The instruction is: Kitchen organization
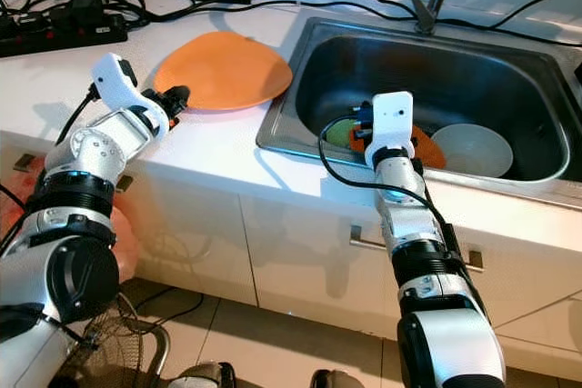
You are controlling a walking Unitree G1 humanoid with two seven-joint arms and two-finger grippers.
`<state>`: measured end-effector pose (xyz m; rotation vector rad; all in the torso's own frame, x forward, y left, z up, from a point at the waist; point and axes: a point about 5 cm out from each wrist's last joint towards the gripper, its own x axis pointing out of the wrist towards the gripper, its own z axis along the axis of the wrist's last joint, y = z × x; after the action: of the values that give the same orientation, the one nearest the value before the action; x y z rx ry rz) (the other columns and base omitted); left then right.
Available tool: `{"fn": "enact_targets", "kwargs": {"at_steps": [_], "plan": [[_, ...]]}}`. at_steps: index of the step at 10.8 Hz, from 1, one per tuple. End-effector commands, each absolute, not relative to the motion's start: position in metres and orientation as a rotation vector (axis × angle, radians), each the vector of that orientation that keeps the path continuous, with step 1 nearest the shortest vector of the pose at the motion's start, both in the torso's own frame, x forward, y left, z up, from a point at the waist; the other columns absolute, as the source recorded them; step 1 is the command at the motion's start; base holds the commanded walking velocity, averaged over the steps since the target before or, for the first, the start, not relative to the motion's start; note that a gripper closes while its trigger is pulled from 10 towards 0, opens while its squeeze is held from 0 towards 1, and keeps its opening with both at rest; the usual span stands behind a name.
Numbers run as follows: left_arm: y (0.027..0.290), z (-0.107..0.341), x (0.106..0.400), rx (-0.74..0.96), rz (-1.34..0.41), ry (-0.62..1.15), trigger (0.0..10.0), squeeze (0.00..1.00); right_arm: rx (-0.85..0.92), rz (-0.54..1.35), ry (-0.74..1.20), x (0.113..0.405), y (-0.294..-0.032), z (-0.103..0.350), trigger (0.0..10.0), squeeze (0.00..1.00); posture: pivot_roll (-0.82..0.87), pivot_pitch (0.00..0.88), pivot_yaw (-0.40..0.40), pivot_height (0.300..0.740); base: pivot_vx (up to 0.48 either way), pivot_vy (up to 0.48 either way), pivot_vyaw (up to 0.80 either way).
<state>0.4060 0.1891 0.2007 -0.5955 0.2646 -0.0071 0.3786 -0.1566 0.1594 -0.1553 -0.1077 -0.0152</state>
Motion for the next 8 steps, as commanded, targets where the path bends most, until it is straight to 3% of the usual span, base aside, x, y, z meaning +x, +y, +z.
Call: {"fn": "enact_targets", "kwargs": {"at_steps": [1, 8], "plan": [[0.1822, 0.1714, 0.4003, -0.584, 0.012, 0.398, 0.0, 0.0, -0.14, -0.022, -0.099, 0.378, -0.1592, 0.1593, 10.0, 0.0, 0.02, 0.109, -0.015, 0.74, 0.0, 0.0, 0.0], [0.1851, 0.1767, 0.4025, -0.585, 0.011, 0.286, 0.0, 0.0, -0.123, -0.018, -0.092, 0.3785, -0.1582, 0.1591, 10.0, 0.0, 0.03, 0.107, -0.019, 0.74, 0.0, 0.0, 0.0]]}}
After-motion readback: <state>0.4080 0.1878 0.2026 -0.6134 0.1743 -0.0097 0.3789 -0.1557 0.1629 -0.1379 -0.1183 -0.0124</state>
